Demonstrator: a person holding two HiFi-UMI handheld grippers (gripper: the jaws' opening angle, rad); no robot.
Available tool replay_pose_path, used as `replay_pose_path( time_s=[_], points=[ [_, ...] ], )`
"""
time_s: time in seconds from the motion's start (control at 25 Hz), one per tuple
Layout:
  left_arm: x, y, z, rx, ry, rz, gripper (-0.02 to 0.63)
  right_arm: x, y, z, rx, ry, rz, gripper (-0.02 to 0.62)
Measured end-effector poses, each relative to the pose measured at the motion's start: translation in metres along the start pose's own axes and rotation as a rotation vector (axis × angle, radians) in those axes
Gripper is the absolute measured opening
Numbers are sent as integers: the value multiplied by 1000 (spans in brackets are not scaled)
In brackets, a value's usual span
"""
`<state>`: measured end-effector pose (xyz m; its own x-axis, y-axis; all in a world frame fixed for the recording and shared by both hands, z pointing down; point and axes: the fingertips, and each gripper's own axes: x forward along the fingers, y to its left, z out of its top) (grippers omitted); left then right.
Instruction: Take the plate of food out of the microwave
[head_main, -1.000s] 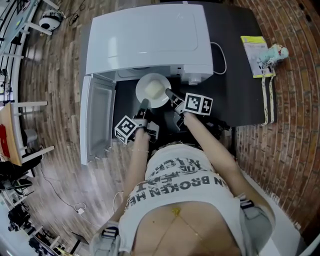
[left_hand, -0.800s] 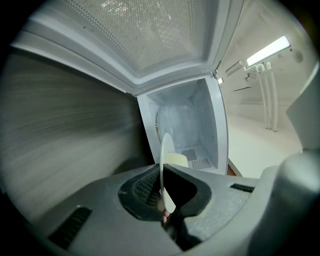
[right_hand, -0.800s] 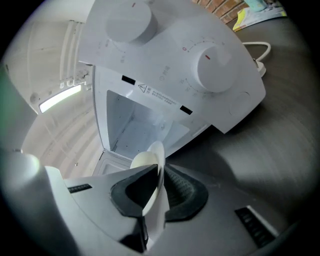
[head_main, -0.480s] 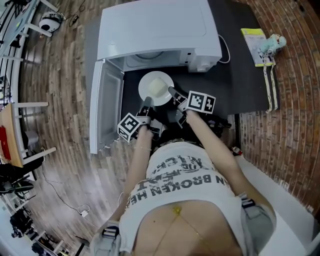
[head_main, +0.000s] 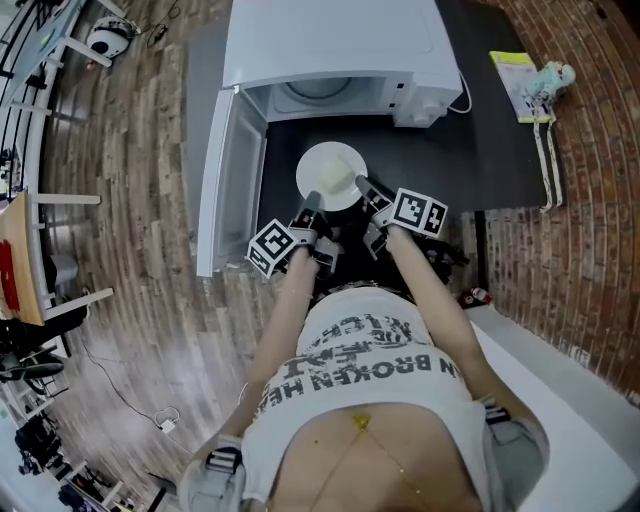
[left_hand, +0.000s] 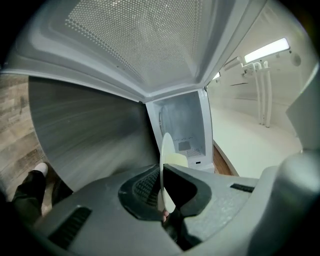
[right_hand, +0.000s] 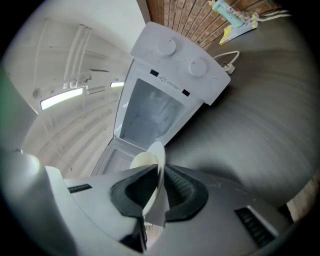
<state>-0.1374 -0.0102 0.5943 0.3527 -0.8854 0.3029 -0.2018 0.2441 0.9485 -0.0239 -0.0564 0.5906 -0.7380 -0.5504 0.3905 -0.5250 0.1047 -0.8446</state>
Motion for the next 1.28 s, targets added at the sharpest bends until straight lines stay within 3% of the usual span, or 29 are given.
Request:
replay_pose_path(
  time_s=[0.44, 0.68, 1.08, 1.28],
  points=[
    [-32, 10, -20, 24, 71, -24, 15, -32, 0, -36, 9, -59, -13, 40],
    [-42, 10, -21, 37, 68, -28, 15, -34, 4, -44, 11, -59, -6, 38],
    [-34, 3, -26, 54, 36, -22, 15, -35, 0, -32, 15, -35, 29, 38],
    [-25, -7, -48, 46, 6, -29, 15, -53, -9, -16, -5, -12, 40, 38]
  ],
)
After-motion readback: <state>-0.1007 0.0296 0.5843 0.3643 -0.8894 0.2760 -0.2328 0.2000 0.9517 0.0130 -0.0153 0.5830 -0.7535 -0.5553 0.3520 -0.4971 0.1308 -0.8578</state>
